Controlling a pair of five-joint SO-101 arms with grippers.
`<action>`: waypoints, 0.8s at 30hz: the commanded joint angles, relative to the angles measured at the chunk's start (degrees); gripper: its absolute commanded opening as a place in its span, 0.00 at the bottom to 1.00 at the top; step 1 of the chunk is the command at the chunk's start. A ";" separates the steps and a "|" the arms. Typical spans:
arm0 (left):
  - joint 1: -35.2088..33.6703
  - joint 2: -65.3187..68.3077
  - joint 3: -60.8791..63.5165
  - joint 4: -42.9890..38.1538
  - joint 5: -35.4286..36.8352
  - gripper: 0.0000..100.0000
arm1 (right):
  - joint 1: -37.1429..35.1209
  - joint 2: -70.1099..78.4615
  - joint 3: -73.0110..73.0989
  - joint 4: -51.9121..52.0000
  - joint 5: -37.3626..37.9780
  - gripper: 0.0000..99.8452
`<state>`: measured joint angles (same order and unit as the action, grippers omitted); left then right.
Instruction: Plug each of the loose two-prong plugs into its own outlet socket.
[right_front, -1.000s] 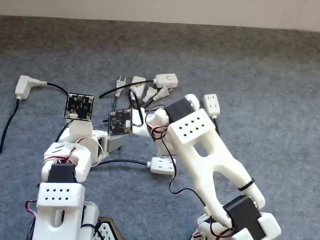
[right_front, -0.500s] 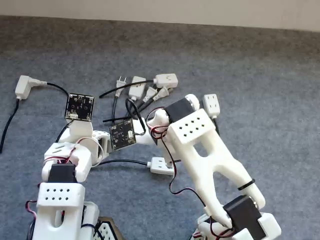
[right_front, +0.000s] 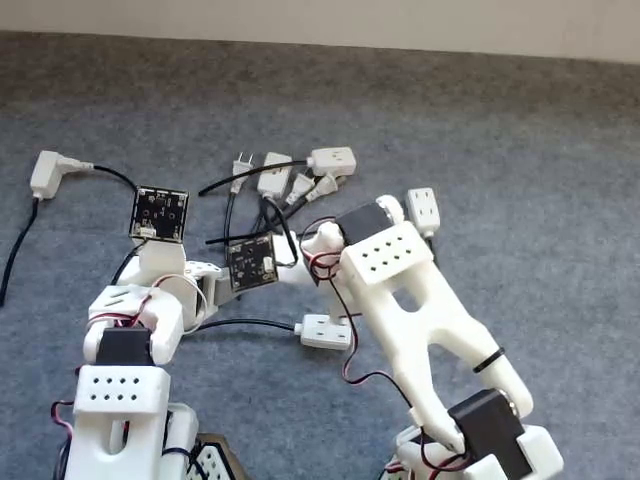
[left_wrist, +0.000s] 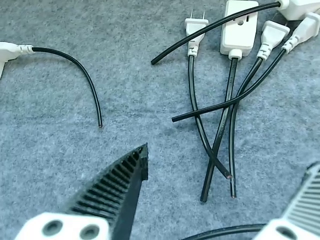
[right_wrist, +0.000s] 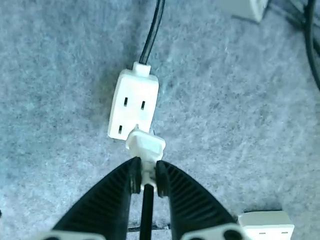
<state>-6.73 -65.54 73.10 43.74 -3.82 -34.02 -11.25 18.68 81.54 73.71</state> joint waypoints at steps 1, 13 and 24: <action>-0.04 -0.13 -0.31 -0.62 0.26 0.44 | 0.84 -1.45 -0.40 1.10 2.37 0.01; -0.04 -0.13 -0.31 -0.53 0.26 0.44 | -0.57 -6.20 5.23 -0.40 2.73 0.01; -0.04 -0.13 -0.31 -0.53 0.26 0.44 | -0.75 -6.20 6.99 -1.54 2.55 0.01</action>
<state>-6.73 -65.54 73.10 43.74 -3.82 -33.93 -15.30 26.07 80.75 75.65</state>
